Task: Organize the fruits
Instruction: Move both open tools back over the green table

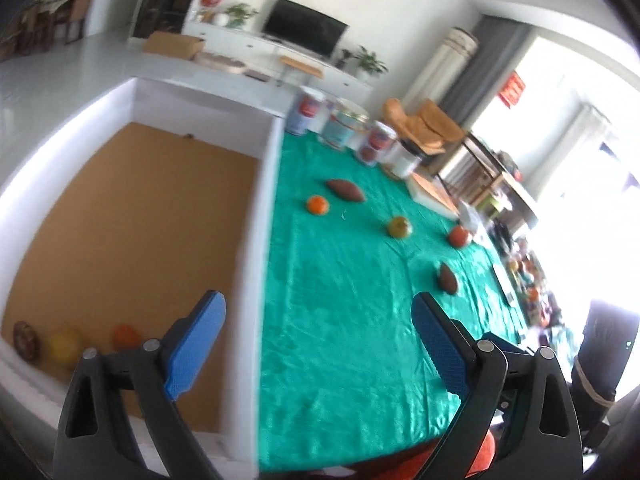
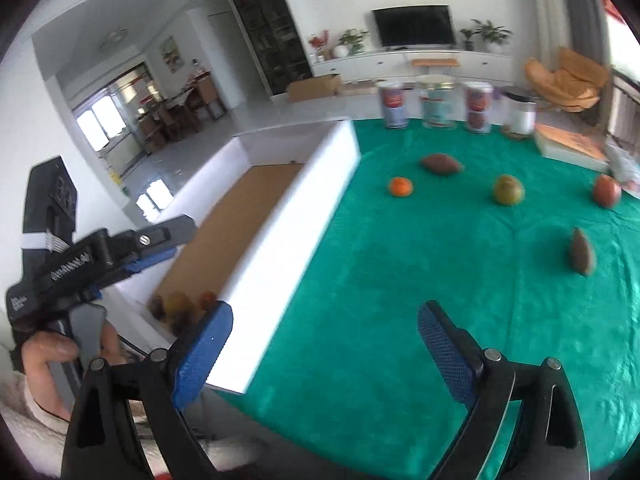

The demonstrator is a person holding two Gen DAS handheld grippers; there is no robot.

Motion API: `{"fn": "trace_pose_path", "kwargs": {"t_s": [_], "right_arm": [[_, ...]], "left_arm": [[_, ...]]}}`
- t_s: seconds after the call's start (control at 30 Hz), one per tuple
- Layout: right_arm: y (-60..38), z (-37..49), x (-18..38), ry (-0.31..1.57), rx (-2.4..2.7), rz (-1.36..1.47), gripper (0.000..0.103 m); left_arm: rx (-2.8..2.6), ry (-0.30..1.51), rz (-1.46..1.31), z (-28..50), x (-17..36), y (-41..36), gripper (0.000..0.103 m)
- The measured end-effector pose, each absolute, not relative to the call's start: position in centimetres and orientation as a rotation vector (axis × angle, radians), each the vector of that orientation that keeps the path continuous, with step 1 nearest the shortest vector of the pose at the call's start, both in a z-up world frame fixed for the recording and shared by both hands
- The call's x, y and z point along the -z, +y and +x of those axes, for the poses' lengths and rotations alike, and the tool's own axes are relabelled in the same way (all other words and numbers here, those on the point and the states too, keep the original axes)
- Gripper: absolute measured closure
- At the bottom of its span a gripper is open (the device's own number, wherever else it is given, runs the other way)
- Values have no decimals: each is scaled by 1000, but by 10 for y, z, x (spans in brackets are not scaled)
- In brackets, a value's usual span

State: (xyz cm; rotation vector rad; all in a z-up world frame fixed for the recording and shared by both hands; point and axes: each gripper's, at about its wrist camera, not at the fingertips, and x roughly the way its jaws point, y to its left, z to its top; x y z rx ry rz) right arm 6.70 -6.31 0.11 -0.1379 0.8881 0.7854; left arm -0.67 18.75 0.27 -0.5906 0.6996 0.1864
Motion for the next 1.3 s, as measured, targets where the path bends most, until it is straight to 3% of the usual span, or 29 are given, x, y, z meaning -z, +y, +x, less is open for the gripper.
{"fn": "trace_pose_path", "kwargs": {"t_s": [0.17,0.4,0.83,1.3], "right_arm": [[-176,66,18,816,-396,-231,10],[-238,50,51,723,-246,4,10],[-223,42,63,636,-195,11,7],[-222,42,65,631,-177,-5,7]], "left_arm": [[30,763,-490,48,13,108,7],[58,826,-266,96,73,39,7],[-53,788,-136,115,127,44,7],[-42,819,-298,120,137,67,7]]}}
